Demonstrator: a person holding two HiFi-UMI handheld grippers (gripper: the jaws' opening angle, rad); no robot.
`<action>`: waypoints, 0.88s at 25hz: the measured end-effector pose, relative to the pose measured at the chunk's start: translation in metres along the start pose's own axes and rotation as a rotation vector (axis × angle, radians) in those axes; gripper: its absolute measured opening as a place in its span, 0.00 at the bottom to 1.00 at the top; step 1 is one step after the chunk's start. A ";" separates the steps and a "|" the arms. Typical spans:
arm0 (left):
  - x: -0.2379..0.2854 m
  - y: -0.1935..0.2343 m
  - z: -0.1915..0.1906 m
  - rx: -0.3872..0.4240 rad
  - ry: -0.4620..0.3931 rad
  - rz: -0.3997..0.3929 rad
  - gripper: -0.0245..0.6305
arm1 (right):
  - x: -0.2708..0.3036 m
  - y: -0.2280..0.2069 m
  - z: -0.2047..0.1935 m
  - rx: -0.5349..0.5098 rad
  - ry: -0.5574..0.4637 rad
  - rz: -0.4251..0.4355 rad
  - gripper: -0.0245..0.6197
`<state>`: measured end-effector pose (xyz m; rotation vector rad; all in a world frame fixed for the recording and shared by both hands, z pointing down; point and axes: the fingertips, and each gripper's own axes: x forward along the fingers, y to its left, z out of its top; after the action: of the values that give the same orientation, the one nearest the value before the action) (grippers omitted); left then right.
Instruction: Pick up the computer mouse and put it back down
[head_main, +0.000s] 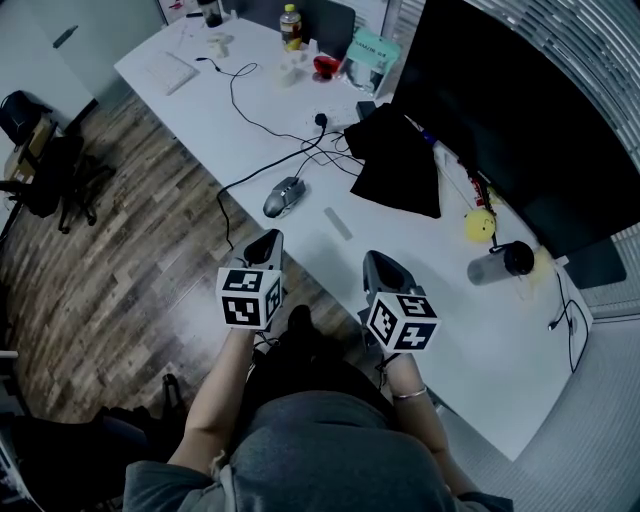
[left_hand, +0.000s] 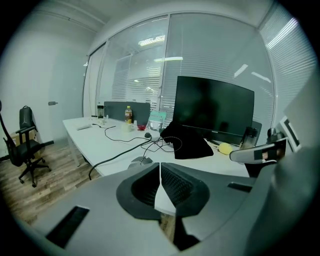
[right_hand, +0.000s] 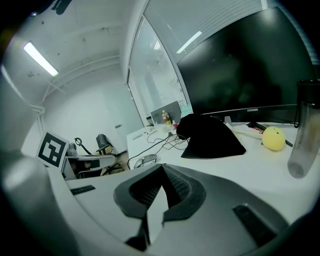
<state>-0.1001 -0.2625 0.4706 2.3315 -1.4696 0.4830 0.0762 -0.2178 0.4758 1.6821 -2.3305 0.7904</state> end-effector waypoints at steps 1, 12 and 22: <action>-0.002 0.000 0.000 -0.001 -0.002 0.001 0.08 | -0.001 0.000 0.000 -0.003 0.000 0.001 0.05; -0.017 -0.008 -0.002 -0.018 -0.025 -0.008 0.08 | -0.013 0.002 0.008 -0.064 -0.029 -0.008 0.04; -0.025 -0.013 -0.002 -0.025 -0.045 -0.019 0.08 | -0.022 0.002 0.009 -0.071 -0.052 -0.016 0.04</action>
<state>-0.0986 -0.2366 0.4595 2.3487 -1.4640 0.4070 0.0834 -0.2037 0.4579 1.7091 -2.3467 0.6610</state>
